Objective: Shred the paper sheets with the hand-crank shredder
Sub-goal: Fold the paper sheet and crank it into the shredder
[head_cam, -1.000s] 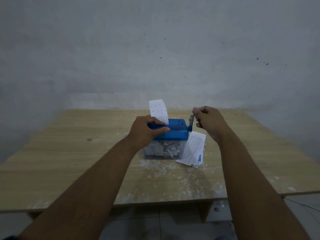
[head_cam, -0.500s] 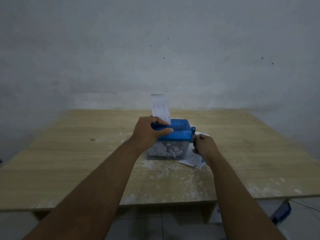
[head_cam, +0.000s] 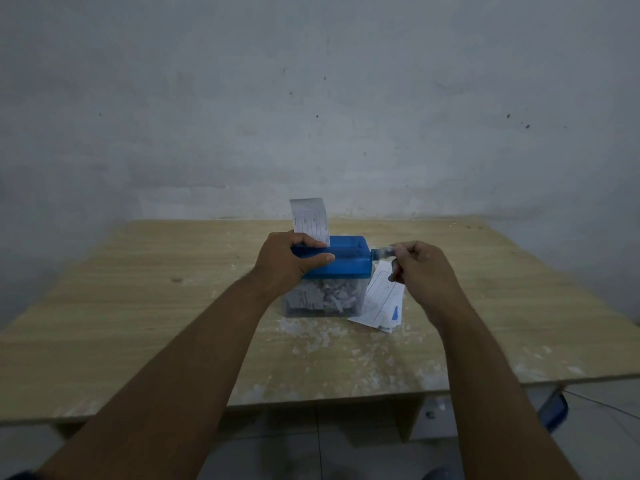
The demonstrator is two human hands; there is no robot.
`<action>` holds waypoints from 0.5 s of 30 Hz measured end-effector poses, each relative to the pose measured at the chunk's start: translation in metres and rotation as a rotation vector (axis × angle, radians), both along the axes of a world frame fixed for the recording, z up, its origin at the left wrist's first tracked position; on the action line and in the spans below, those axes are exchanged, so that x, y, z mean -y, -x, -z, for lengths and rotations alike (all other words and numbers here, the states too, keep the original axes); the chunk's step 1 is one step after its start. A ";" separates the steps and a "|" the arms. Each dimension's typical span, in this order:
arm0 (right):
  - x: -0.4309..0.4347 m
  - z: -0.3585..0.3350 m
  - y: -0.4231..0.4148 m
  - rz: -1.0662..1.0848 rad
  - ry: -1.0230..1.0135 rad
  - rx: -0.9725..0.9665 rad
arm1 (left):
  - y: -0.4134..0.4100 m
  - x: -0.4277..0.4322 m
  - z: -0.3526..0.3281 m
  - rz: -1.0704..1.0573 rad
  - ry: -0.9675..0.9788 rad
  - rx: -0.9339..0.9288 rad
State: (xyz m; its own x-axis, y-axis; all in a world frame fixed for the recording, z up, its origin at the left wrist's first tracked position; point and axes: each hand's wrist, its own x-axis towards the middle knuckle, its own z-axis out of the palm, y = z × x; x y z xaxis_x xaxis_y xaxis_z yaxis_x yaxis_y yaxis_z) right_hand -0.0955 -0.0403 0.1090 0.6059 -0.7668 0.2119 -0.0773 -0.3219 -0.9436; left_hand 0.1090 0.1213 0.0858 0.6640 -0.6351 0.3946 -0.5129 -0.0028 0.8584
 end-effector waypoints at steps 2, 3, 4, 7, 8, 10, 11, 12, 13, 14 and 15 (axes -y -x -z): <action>0.008 -0.011 -0.005 -0.007 0.066 -0.033 | -0.002 -0.003 -0.002 0.029 -0.018 -0.007; 0.013 -0.017 -0.009 -0.004 0.097 -0.045 | -0.002 -0.004 -0.003 0.041 -0.021 -0.018; 0.018 -0.022 -0.015 0.004 0.125 -0.055 | -0.002 -0.004 -0.004 0.048 -0.024 -0.026; 0.038 -0.032 -0.041 0.015 0.164 -0.075 | -0.002 -0.003 -0.004 0.045 -0.035 -0.008; 0.042 -0.032 -0.049 0.011 0.154 -0.066 | -0.002 -0.003 -0.004 0.039 -0.038 0.000; 0.050 -0.026 -0.064 0.007 0.105 -0.051 | -0.003 -0.002 -0.003 0.032 -0.033 0.005; 0.053 -0.019 -0.069 0.009 0.066 -0.051 | -0.003 -0.002 -0.002 0.033 -0.027 0.003; 0.054 -0.012 -0.072 0.009 0.022 -0.058 | -0.003 -0.002 -0.002 0.031 -0.022 0.002; 0.055 -0.004 -0.074 0.008 -0.017 -0.079 | -0.002 -0.002 -0.001 0.028 -0.019 0.000; 0.055 0.006 -0.075 0.006 -0.053 -0.105 | -0.002 -0.002 -0.001 0.025 -0.013 -0.003; 0.054 0.016 -0.074 0.006 -0.089 -0.134 | -0.001 -0.001 -0.001 0.022 -0.008 -0.011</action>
State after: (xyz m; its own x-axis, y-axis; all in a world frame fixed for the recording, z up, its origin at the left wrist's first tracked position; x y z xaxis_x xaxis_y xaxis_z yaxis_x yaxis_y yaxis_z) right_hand -0.0211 -0.0945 0.0933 0.6194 -0.7827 0.0611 -0.2058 -0.2370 -0.9495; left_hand 0.1103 0.1223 0.0865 0.6538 -0.6529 0.3824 -0.5036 0.0018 0.8640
